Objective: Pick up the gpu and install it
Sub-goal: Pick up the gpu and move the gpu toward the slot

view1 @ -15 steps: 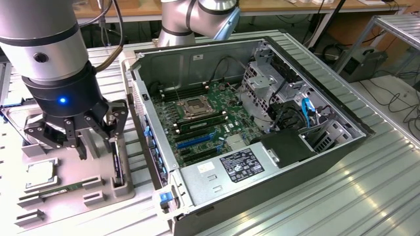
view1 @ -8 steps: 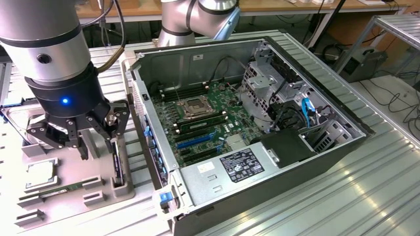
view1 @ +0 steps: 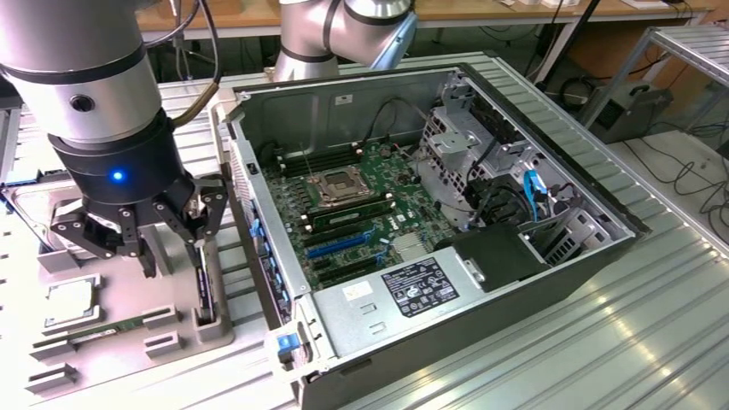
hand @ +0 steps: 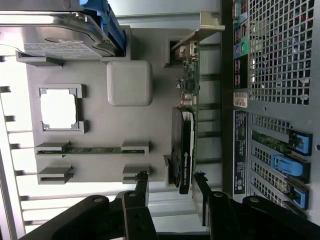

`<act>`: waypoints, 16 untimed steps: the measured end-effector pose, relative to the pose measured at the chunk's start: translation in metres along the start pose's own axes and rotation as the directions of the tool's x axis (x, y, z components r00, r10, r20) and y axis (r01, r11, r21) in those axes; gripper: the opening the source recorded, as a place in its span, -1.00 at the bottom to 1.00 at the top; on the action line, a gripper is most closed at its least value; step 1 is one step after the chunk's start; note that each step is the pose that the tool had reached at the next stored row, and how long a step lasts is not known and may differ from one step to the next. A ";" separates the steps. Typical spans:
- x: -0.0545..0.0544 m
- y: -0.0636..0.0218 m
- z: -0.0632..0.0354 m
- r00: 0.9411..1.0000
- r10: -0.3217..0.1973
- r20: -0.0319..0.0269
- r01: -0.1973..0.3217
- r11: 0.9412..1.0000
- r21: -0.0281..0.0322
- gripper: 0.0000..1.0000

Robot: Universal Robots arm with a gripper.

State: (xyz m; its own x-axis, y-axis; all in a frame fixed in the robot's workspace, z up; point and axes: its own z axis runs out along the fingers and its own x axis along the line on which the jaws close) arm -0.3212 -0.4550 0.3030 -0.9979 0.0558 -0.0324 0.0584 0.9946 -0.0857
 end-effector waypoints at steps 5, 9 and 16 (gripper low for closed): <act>-0.001 0.0001 0.0007 1.000 0.000 0.000 0.000 1.000 0.000 -0.04; -0.002 0.0002 0.0012 1.000 0.000 0.000 0.000 1.000 0.000 -0.04; -0.004 0.0004 0.0022 1.000 0.000 0.000 0.000 1.000 0.000 -0.04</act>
State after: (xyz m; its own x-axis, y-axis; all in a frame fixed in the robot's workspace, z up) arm -0.3170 -0.4550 0.3009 -0.9979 0.0558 -0.0323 0.0584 0.9946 -0.0857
